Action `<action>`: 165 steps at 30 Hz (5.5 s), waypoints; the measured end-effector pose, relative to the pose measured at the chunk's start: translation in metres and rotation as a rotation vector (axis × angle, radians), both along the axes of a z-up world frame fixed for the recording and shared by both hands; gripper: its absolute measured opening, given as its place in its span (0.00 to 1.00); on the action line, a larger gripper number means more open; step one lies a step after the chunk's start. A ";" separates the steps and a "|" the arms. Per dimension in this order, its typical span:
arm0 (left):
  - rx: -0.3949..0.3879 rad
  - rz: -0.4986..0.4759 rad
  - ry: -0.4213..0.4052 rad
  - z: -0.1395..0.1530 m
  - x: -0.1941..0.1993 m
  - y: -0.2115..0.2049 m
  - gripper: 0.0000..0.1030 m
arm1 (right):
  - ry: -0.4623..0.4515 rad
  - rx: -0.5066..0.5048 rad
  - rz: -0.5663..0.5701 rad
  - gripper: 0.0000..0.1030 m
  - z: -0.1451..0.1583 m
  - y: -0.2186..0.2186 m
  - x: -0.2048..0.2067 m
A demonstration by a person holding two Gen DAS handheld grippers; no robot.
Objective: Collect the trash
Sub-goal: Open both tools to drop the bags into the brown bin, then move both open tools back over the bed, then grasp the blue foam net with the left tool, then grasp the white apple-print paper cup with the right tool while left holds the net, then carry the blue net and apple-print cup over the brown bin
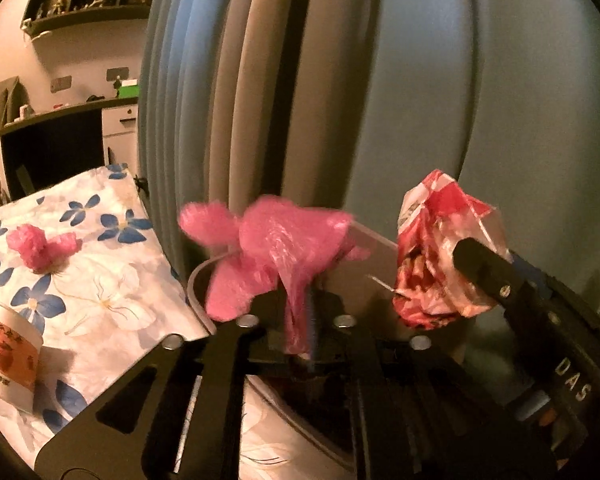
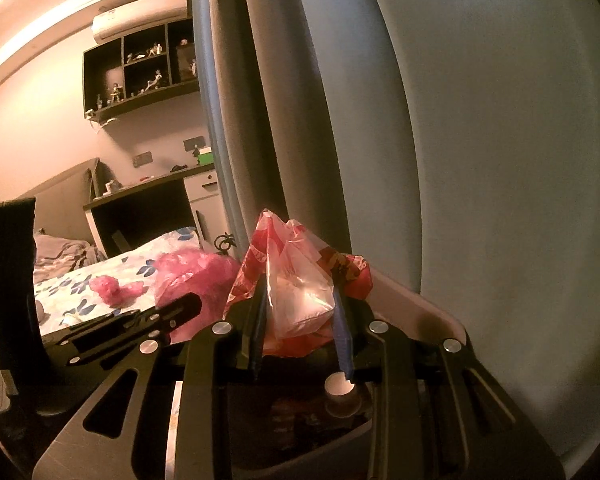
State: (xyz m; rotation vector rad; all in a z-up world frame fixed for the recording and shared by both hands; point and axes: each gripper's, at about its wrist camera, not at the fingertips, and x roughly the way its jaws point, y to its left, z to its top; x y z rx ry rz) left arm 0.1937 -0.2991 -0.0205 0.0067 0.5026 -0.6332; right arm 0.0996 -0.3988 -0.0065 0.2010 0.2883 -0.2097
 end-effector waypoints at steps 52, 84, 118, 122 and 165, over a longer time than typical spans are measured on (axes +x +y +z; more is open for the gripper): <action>0.044 0.953 -0.045 0.004 -0.105 0.355 0.94 | -0.025 -0.038 0.293 0.85 0.000 0.155 -0.006; -0.037 0.951 0.326 -0.051 -0.050 0.442 0.43 | 0.020 -0.057 0.440 0.85 -0.004 0.234 0.013; -0.134 0.898 0.011 0.018 -0.126 0.424 0.08 | 0.206 -0.136 0.409 0.84 -0.040 0.274 0.091; -0.127 0.892 0.008 0.017 -0.124 0.423 0.08 | 0.231 -0.122 0.400 0.81 -0.044 0.274 0.102; -0.068 0.773 -0.030 0.033 -0.129 0.363 0.08 | 0.156 0.014 0.481 0.56 -0.017 0.213 0.048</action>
